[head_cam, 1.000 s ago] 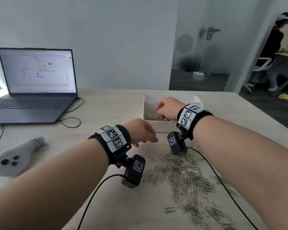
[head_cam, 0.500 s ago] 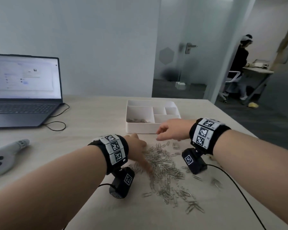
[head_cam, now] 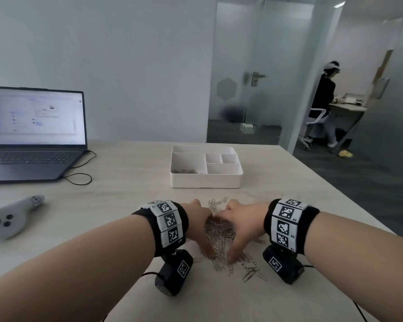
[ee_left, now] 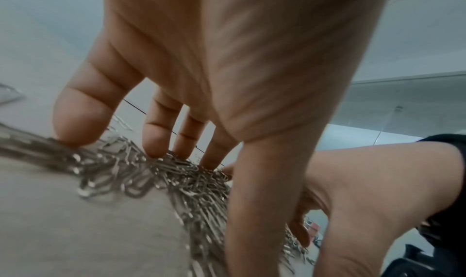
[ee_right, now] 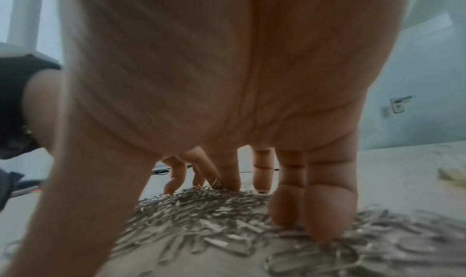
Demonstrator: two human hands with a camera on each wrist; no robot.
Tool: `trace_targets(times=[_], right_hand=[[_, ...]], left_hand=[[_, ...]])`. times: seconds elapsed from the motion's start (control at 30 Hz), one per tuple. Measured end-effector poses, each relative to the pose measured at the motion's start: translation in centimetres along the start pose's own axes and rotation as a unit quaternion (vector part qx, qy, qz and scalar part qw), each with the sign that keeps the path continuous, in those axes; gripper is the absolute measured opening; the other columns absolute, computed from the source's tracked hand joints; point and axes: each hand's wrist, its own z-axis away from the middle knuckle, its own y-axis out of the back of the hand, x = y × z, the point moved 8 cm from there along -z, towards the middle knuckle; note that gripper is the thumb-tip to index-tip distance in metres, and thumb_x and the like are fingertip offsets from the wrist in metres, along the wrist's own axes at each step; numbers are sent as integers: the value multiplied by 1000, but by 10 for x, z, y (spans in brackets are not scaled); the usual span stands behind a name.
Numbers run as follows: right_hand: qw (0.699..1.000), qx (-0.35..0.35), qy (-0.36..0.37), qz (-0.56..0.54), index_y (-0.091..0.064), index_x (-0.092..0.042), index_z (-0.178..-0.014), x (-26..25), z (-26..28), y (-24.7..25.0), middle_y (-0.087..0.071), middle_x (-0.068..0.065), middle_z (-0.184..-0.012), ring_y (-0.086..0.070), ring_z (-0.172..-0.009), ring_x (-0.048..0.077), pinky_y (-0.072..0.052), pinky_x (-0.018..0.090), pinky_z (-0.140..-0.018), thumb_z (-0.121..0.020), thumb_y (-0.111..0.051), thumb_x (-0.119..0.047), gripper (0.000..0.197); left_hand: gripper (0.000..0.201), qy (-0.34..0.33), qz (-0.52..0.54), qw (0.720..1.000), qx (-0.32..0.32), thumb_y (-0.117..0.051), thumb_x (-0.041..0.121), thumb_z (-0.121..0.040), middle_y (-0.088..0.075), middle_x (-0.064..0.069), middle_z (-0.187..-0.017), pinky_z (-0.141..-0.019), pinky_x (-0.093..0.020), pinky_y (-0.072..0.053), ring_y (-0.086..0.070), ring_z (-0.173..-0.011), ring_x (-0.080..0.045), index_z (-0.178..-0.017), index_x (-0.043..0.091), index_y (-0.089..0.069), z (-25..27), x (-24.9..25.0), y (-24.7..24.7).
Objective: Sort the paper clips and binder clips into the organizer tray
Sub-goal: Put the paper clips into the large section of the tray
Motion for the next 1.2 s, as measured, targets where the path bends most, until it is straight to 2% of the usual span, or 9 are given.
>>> trace_targets(times=[0.17,0.23,0.33,0.5,0.57,0.63,0.73,0.97,1.2], right_hand=[[997,65,27,-40,-47,-31,-139,-21,-10,9,-47,-2,-124,-59,-106,19,-55,39,-92,-62,-82,-67,91],[994,81,39,-54,-53,-27,-132,-25,-17,12,-54,-1,-115,-61,-97,20,-56,36,-83,-70,-81,-59,75],[993,89,44,-66,-56,-24,-123,-30,-25,15,-59,-3,-101,-61,-87,20,-48,31,-72,-80,-78,-48,54],[991,107,41,-73,-61,-24,-113,-34,-38,23,-66,0,-108,-63,-98,24,-53,36,-84,-84,-71,-29,31],[990,104,41,-80,-60,-26,-104,-36,-44,25,-66,2,-105,-66,-93,26,-56,36,-79,-84,-69,-23,23],[990,97,38,-99,-62,-25,-105,-35,-50,26,-65,2,-100,-68,-74,23,-56,32,-65,-84,-68,-20,22],[986,86,35,-142,-61,-23,-101,-30,-58,28,-62,-2,-86,-61,-54,17,-50,25,-49,-86,-68,-17,17],[955,81,42,-283,-60,-21,-91,-12,-75,37,-61,3,-73,-57,-51,10,-50,21,-45,-89,-62,-6,16],[919,75,39,-384,-60,-16,-89,3,-85,34,-58,9,-69,-51,-50,14,-45,22,-40,-86,-58,1,17]], left_hand=[[61,-16,7,999,40,-79,43,-76,-66,1,-118,-67,-24,-49,-63,-96,-18,-130,23,-60,1,-3,11],[52,-15,7,999,43,-74,34,-82,-66,-2,-120,-49,-19,-39,-59,-82,-17,-130,21,-61,2,-7,12],[43,-14,10,999,46,-70,27,-85,-66,-4,-120,-41,-18,-34,-51,-56,-11,-126,17,-63,-1,-11,13],[34,-5,57,997,51,-69,21,-85,-70,-7,-112,-43,-18,-37,-46,-48,-4,-119,14,-67,-10,-25,15],[32,-1,84,995,53,-70,20,-84,-70,-6,-101,-45,-19,-40,-48,-48,-5,-115,13,-69,-15,-31,15],[27,6,122,991,51,-72,18,-81,-68,-4,-89,-47,-20,-46,-54,-47,-8,-108,14,-69,-20,-39,13],[21,17,210,977,30,-72,14,-78,-73,-12,-92,-55,-30,-61,-69,-58,-23,-99,14,-69,-29,-52,8],[8,-1,332,943,34,-68,8,-82,-66,-4,-82,-54,-25,-56,-65,-67,-12,-88,14,-68,-48,-74,23],[8,-19,357,926,125,-70,8,-82,-66,-3,-78,-59,-29,-59,-63,-68,-14,-90,11,-69,-70,-98,80]])
